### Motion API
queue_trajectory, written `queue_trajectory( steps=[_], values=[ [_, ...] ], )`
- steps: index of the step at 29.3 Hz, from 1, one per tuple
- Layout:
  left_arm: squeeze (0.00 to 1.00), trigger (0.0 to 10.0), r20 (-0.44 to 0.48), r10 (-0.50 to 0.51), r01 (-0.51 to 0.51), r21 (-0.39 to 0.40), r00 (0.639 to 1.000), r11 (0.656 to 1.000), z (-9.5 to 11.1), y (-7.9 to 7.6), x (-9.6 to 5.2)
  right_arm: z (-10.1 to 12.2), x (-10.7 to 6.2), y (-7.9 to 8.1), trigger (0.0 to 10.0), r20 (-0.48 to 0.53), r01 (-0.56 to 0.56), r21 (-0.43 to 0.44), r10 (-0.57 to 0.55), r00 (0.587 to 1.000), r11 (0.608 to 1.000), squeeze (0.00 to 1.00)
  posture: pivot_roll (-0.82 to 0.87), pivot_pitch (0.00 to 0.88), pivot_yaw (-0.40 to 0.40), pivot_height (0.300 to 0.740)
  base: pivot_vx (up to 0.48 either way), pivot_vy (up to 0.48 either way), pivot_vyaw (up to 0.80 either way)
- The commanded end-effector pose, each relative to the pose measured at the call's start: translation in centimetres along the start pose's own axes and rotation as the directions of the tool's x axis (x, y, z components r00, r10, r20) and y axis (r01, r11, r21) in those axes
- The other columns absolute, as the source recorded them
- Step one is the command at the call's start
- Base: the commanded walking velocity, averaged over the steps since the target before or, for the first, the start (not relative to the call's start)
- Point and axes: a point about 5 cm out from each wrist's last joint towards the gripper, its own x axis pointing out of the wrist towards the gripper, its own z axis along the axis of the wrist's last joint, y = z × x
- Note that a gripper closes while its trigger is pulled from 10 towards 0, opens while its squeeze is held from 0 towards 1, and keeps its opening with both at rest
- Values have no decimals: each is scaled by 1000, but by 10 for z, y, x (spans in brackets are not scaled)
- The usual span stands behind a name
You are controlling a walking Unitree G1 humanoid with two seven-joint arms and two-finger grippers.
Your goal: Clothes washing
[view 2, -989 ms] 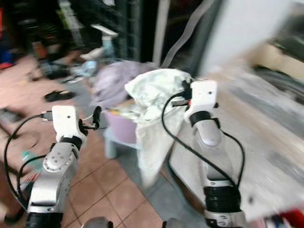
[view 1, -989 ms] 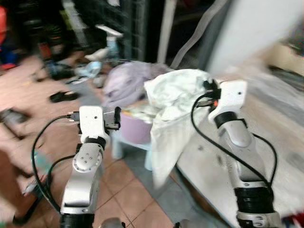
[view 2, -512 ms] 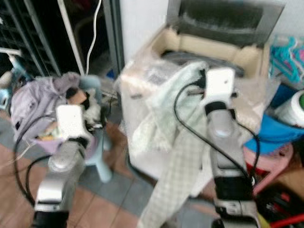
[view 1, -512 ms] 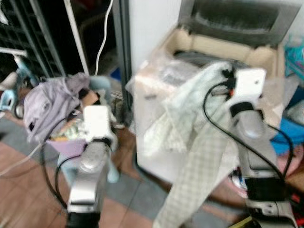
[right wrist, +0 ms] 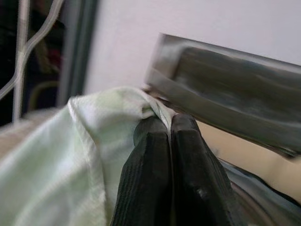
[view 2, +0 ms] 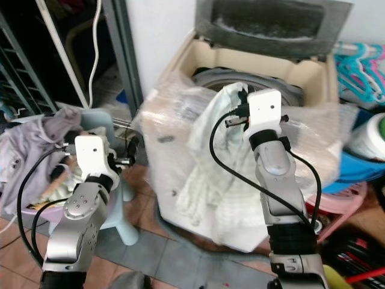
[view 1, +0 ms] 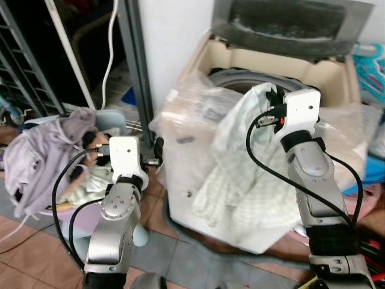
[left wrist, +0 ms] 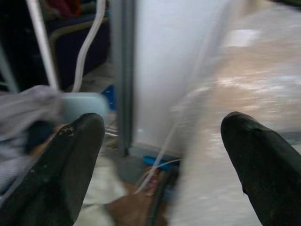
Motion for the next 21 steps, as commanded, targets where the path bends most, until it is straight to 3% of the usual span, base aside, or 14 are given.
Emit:
queue_trajectory(
  steps=[1, 5, 13, 17, 21],
  values=[
    [0, 10000, 10, 0, 0, 13, 1000, 1000, 1, 3, -1, 7, 4, 5, 10000, 33, -27, -10, 28, 999, 1000, 0, -26, 0, -15, 740, 0, 420, 0],
    [0, 10000, 11, 13, -13, -3, 1000, 1000, 2, 4, 0, 5, 6, 1, 10000, 18, -4, -25, 4, 1000, 1000, 0, -27, 0, -16, 740, 218, 286, -108],
    [0, 10000, 37, -25, 25, 0, 999, 1000, 4, 3, -1, 2, 10, -14, 10000, -3, 78, -16, -78, 997, 997, 0, -30, 0, -18, 740, 33, 0, -771],
    [0, 10000, 37, -19, 19, -7, 999, 1000, 4, 4, -1, 2, 10, -15, 10000, -6, 82, -14, -82, 997, 997, 0, -31, 0, -19, 740, 292, 0, -800],
    [0, 10000, 36, -22, 23, -10, 999, 1000, 4, 2, -1, 2, 11, -11, 10000, 3, 58, -14, -58, 998, 998, 0, -31, 0, -13, 740, 307, 0, -228]
  ],
)
